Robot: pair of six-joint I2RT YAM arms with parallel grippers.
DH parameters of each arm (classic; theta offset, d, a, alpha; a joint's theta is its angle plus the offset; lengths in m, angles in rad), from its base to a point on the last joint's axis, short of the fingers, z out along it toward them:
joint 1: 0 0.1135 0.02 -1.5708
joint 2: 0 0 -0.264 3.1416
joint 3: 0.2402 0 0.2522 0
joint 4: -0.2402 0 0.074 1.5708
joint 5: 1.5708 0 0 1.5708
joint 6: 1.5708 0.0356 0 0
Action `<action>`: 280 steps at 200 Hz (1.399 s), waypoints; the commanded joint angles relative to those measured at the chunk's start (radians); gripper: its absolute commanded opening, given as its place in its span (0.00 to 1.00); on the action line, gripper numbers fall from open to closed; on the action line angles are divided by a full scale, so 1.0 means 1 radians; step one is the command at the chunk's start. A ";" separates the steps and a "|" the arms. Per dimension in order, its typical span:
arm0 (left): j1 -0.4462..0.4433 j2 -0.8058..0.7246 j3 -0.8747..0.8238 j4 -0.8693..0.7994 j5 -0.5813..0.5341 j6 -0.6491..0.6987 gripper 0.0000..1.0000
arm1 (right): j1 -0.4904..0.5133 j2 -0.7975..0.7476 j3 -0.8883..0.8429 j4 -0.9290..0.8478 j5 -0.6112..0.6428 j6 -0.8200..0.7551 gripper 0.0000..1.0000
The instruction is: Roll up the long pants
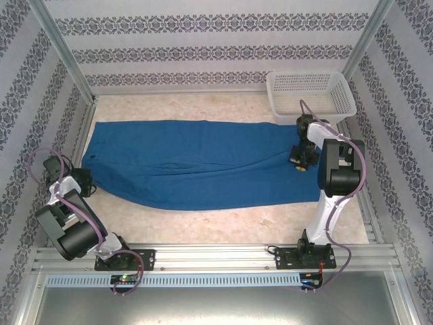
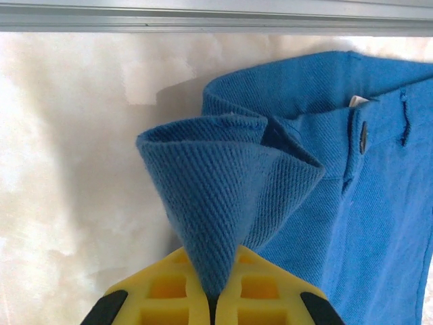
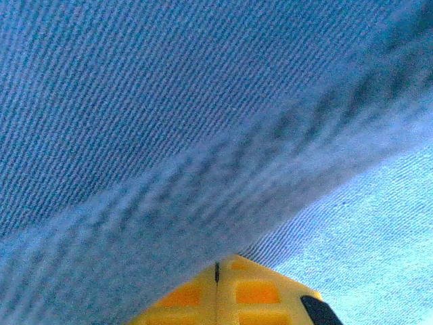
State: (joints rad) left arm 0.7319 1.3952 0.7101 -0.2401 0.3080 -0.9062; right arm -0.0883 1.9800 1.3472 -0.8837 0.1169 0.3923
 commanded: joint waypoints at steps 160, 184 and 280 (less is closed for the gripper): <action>-0.064 0.085 0.023 0.124 0.095 -0.043 0.00 | -0.374 -0.829 -0.637 0.098 -0.210 0.280 0.96; -0.066 0.079 0.040 0.103 0.099 -0.035 0.00 | -0.405 -0.800 -0.709 0.166 -0.218 0.306 0.94; -0.068 -0.029 0.077 -0.018 0.054 -0.007 0.00 | -0.562 -0.655 -0.707 0.321 -0.212 0.216 0.88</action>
State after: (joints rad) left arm 0.6796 1.4101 0.7544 -0.2085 0.3817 -0.9310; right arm -0.6086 1.2873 0.6144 -0.6151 -0.0944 0.6502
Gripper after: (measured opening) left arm 0.051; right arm 0.884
